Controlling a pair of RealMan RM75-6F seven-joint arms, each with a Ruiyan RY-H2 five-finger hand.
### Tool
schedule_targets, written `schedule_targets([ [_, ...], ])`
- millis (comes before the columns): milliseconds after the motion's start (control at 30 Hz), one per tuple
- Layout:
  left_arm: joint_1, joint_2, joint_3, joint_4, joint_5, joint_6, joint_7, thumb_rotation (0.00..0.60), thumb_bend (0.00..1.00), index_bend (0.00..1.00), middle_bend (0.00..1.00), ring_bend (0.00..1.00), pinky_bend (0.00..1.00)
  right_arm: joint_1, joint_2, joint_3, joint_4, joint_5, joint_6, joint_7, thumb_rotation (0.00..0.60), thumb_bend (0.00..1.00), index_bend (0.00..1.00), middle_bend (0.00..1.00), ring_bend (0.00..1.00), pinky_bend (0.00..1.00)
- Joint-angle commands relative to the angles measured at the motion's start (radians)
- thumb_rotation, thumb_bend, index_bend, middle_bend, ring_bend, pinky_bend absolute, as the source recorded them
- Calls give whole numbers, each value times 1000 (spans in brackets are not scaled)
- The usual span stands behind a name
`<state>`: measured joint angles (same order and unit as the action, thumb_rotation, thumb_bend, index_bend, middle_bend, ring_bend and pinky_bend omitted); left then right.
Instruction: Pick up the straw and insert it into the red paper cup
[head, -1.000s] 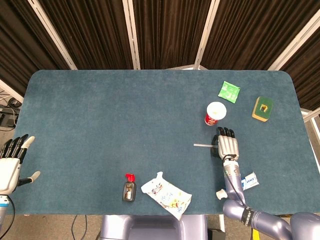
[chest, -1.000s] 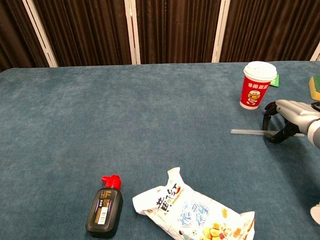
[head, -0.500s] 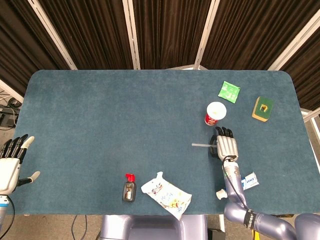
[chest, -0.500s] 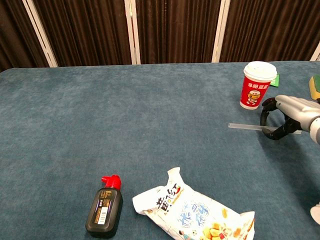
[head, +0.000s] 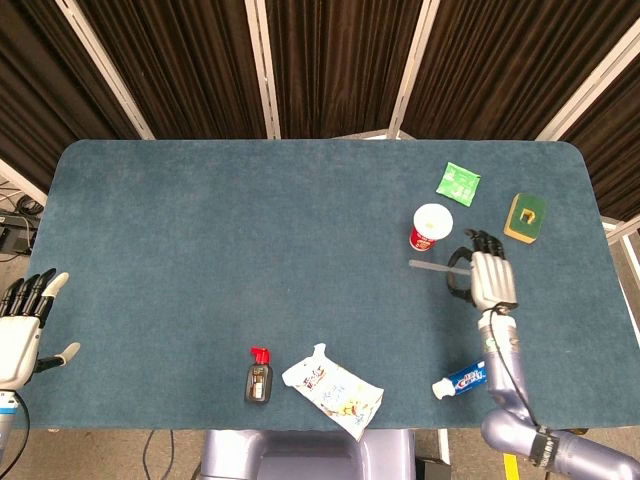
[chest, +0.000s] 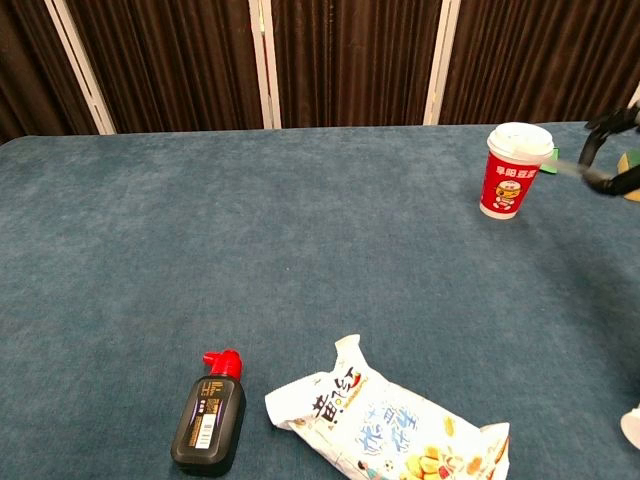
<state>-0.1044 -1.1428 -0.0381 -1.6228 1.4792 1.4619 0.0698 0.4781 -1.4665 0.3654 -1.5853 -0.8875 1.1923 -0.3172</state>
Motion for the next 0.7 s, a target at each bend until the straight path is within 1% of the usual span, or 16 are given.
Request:
schedule_targets([
  [33,0,-3,0,4,4,4,9,600,176,23,0,0,0,-18,51,73,-49,38,25,66,600,456,554,110,0,0],
  [67,1,-4,0,5,4,5,12,600,176,23,0,0,0,-21,62,96,-59,50,25,96,600,457,555,111,0,0],
  [167,1,-6,-1,6,2,6,15,600,176,23,0,0,0,-29,84,189,-96,104,3,236,600,455,574,131,0,0],
  [267,-1,-6,-1,5,1,1,16,600,175,23,0,0,0,-36,113,297,-147,202,-100,427,600,455,589,148,0,0],
  [300,-1,-6,-1,5,1,1,16,600,175,23,0,0,0,-35,118,317,-151,224,-127,464,600,455,591,151,0,0],
  [333,-2,-6,-1,5,0,0,17,600,175,23,0,0,0,-30,121,363,-154,260,-177,544,600,455,595,156,0,0],
  [400,-2,-7,-1,5,-1,-1,17,600,175,23,0,0,0,-17,116,392,-134,282,-218,605,600,455,603,162,0,0],
  [433,-2,-6,-1,4,-2,-2,15,600,177,23,0,0,0,0,97,410,-106,286,-215,638,600,455,606,164,0,0],
  [533,0,-6,-2,5,3,7,8,600,176,23,0,0,0,38,47,433,-59,287,-184,688,600,455,606,170,0,0],
  [600,1,-5,-2,6,5,9,3,600,178,24,0,0,0,51,26,443,-39,285,-179,719,600,456,606,182,0,0],
  [700,2,-4,-2,6,5,9,-3,600,177,24,0,0,0,75,-13,475,1,286,-194,809,600,459,607,190,0,0],
])
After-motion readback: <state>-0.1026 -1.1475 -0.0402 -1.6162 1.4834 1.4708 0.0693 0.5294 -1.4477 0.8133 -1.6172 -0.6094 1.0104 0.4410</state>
